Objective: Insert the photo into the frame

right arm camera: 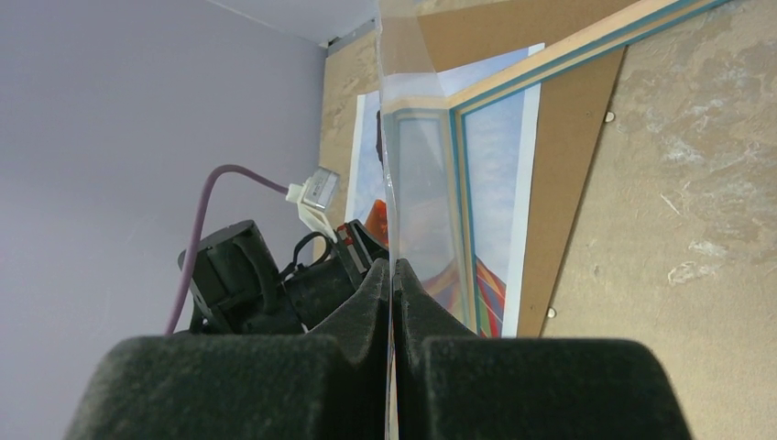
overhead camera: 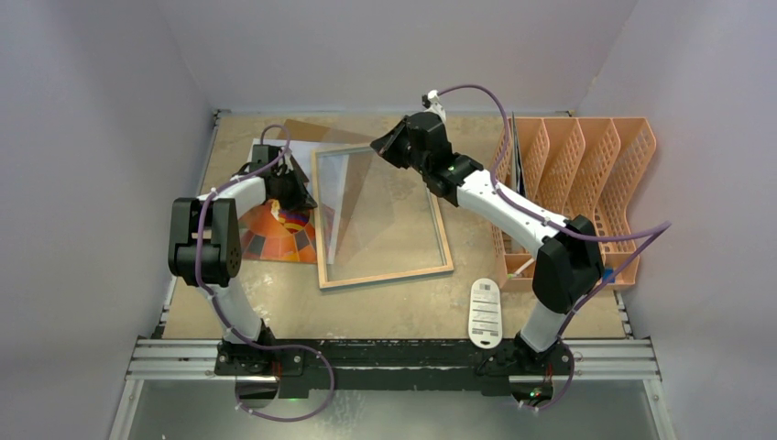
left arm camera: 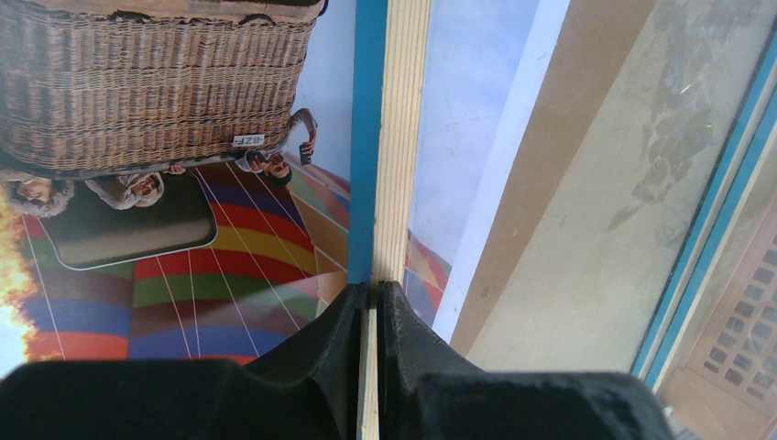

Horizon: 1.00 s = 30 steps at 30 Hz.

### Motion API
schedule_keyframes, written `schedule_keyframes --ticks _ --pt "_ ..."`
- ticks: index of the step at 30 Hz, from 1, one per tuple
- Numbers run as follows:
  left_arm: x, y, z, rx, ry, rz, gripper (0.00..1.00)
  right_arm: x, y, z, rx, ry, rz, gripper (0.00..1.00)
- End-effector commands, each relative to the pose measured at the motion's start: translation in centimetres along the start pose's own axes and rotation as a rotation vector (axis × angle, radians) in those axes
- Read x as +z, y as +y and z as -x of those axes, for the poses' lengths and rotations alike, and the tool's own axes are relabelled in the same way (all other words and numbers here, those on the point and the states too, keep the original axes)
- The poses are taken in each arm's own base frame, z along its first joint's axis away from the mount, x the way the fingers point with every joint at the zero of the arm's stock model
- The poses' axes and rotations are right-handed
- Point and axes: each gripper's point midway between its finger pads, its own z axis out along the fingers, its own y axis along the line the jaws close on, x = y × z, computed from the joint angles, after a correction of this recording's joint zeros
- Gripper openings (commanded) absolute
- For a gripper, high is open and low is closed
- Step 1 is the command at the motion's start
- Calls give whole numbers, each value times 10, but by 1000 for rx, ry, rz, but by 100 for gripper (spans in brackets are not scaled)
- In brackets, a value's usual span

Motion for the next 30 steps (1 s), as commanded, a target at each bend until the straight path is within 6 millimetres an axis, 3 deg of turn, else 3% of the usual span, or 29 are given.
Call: schedule_keyframes --ticks 1,15,21,30 --pt "8 11 -9 -3 37 35 10 -12 17 12 31 -29 48 0" --pt "8 12 -9 -2 37 38 10 -17 15 6 62 1 48 0" --pt "8 13 -9 -1 35 41 10 -22 26 13 79 -10 63 0" --pt "8 13 -9 -1 35 44 10 -25 18 10 133 4 18 0"
